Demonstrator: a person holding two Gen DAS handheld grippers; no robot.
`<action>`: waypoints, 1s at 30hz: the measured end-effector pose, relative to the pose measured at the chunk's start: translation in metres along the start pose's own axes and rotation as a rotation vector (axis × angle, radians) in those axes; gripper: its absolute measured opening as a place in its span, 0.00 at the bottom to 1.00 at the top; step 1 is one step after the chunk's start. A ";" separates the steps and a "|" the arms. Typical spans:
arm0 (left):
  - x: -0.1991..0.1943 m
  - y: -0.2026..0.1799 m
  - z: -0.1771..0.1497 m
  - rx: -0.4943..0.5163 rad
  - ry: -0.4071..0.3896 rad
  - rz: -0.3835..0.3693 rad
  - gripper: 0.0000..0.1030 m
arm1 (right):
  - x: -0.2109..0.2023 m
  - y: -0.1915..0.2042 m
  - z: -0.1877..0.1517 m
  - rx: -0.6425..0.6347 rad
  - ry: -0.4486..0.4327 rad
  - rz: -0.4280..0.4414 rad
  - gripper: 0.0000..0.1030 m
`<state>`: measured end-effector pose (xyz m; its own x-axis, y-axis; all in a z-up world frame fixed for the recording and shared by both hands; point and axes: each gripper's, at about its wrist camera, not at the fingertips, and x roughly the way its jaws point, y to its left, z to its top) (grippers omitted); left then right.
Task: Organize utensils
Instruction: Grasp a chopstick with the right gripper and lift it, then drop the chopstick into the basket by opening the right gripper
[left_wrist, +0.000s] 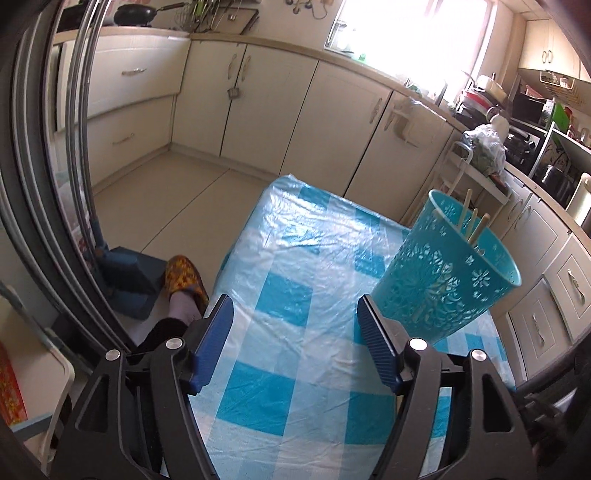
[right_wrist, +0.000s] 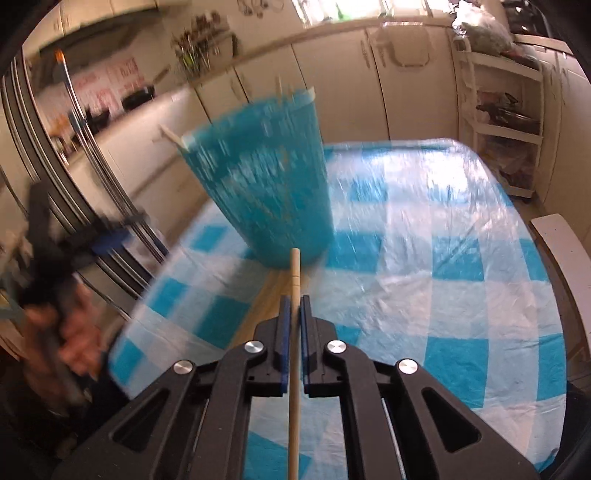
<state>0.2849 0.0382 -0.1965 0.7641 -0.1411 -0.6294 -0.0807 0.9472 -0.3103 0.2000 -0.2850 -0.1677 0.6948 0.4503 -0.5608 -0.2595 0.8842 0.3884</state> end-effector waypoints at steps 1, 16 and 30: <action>0.001 0.001 -0.001 -0.003 0.006 0.000 0.65 | -0.005 0.002 0.009 0.012 -0.026 0.023 0.06; -0.017 -0.018 -0.007 0.011 0.014 -0.047 0.68 | 0.024 0.045 0.177 0.089 -0.446 0.032 0.06; -0.028 -0.020 -0.012 0.001 0.028 -0.083 0.69 | 0.055 0.035 0.153 0.055 -0.356 -0.081 0.08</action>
<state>0.2577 0.0199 -0.1815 0.7501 -0.2267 -0.6212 -0.0171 0.9324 -0.3610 0.3319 -0.2477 -0.0733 0.9039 0.2994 -0.3055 -0.1645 0.9026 0.3978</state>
